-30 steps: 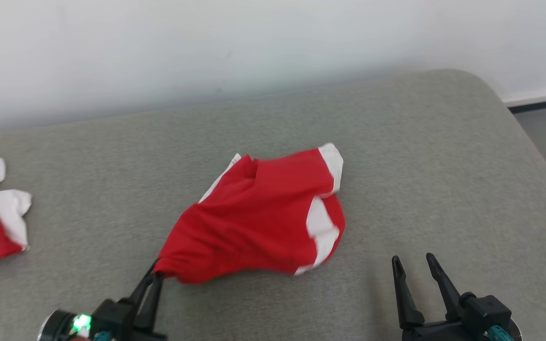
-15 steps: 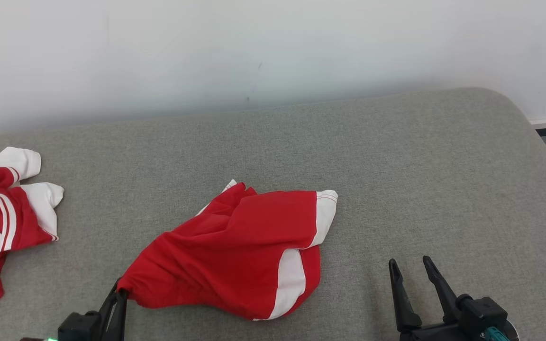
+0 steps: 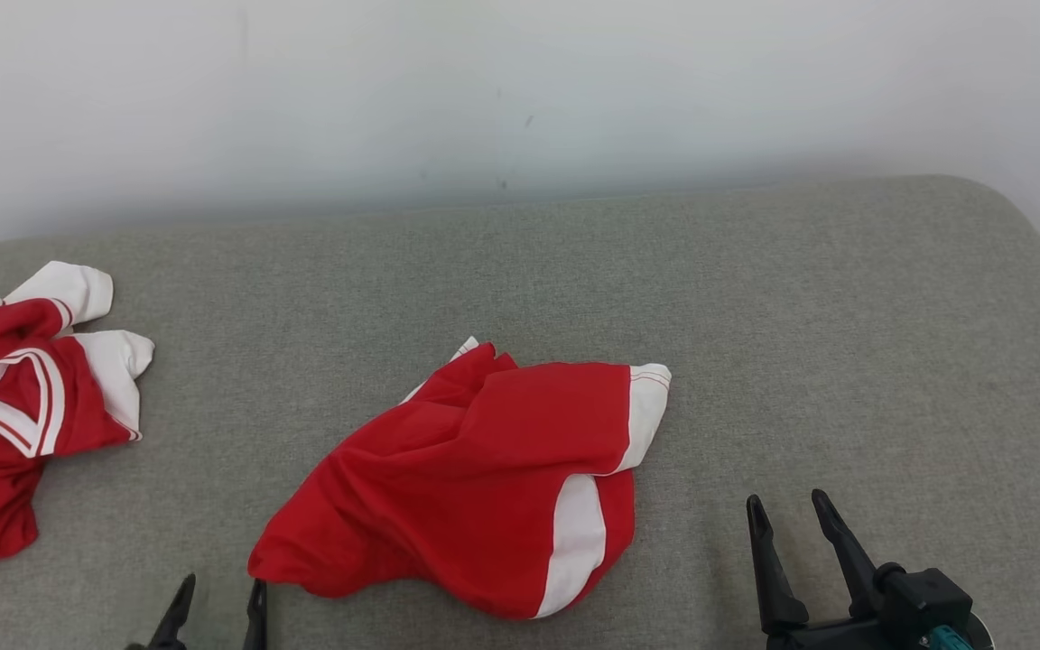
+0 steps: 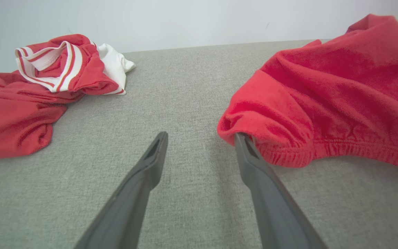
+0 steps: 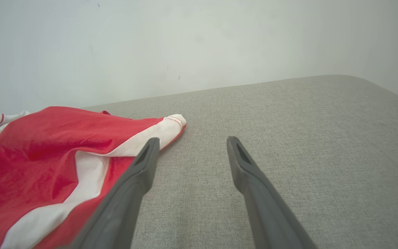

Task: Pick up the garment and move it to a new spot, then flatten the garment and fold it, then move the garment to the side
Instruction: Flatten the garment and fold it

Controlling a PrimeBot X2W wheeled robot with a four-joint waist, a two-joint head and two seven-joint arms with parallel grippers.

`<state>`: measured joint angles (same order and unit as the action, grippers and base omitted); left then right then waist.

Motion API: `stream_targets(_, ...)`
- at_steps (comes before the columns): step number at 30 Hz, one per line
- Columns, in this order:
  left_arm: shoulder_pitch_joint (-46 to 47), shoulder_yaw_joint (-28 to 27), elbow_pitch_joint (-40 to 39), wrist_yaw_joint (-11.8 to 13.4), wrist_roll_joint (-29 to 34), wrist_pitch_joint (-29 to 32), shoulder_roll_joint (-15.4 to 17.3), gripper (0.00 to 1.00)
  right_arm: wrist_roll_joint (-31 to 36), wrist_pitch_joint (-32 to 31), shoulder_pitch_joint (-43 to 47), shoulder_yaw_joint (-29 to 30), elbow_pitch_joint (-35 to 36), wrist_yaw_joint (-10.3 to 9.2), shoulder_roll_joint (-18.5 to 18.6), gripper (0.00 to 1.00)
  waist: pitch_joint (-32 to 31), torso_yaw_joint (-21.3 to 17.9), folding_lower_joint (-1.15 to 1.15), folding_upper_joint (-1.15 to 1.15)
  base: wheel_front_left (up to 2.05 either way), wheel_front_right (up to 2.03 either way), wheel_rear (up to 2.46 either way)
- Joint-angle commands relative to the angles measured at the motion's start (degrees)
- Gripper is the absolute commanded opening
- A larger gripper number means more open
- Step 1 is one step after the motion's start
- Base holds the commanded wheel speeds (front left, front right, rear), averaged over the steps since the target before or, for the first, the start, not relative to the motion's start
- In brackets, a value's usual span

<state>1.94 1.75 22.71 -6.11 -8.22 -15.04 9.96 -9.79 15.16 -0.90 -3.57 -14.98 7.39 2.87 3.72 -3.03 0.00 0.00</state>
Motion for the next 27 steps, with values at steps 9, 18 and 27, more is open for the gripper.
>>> stream_targets(9,-5.52,-0.37,-1.54,-0.5,1.58,-0.1,-2.97,1.0,0.36,0.09,0.53,-0.42,-0.14,0.2,-0.03,1.0,-0.34,0.84,0.0,0.0,0.0,0.0,0.0)
stream_targets(18,-7.4,6.18,-3.16,-1.4,1.0,-0.1,-5.56,1.0,0.53,0.09,0.5,-0.22,-0.28,0.2,-0.03,1.0,-0.4,0.33,0.0,0.0,0.0,0.0,0.0)
stream_targets(27,-0.87,20.89,2.13,-1.34,-3.69,-0.1,-6.47,1.0,0.59,0.09,-0.8,-1.33,-0.25,0.2,-0.03,1.0,0.29,-2.42,0.0,0.0,0.0,0.0,0.0)
